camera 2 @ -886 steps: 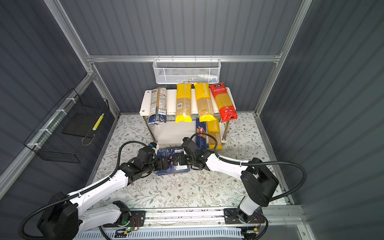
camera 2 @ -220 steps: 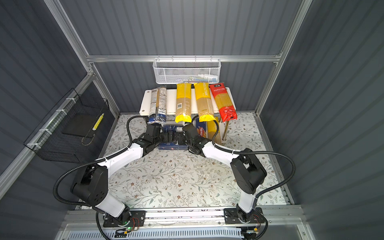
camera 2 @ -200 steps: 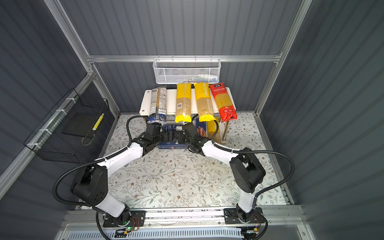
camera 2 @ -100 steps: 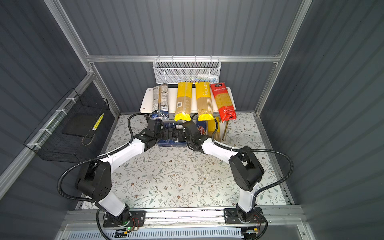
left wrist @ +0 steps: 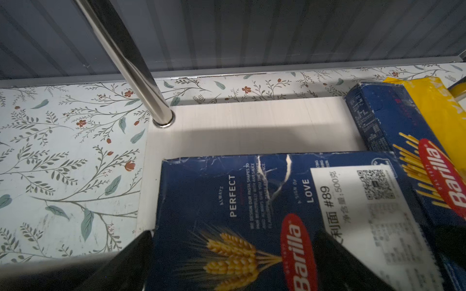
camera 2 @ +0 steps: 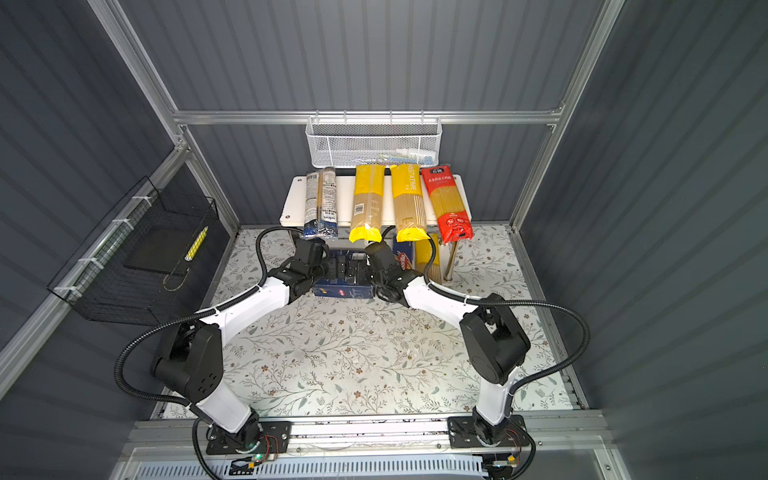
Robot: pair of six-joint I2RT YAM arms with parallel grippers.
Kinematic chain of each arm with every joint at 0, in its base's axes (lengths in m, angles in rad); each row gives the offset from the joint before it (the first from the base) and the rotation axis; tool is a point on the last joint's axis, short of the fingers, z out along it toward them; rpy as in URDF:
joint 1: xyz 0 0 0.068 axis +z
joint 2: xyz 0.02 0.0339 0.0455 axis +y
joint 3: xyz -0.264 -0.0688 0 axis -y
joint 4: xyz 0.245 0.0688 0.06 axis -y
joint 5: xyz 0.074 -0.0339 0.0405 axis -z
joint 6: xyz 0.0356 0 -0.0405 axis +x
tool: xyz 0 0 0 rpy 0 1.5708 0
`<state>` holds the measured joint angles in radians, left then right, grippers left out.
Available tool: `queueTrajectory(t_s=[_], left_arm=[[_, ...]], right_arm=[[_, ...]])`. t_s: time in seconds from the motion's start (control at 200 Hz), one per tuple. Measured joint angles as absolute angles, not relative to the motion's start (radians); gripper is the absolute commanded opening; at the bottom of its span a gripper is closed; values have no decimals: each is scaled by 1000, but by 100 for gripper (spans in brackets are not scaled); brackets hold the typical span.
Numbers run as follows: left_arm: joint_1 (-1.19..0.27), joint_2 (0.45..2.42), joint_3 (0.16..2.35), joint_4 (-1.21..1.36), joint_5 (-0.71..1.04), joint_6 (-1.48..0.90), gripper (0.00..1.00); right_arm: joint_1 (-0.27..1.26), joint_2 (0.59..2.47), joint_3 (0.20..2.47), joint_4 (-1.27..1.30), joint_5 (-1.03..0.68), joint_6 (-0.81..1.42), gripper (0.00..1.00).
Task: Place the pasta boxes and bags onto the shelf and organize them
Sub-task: 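Lower the dark blue box with both grippers onto the shelf's lower tier, then open both grippers and draw them back from the placed box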
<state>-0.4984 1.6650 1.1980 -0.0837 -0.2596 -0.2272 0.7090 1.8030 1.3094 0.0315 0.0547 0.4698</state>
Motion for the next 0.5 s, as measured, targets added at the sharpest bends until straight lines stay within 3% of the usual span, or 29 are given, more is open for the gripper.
queueTrajectory(t_s=[0.5], left_arm=[[-498, 1657, 1203, -91, -270, -228, 99]], right_arm=[[728, 1642, 1226, -75, 25, 398, 99]])
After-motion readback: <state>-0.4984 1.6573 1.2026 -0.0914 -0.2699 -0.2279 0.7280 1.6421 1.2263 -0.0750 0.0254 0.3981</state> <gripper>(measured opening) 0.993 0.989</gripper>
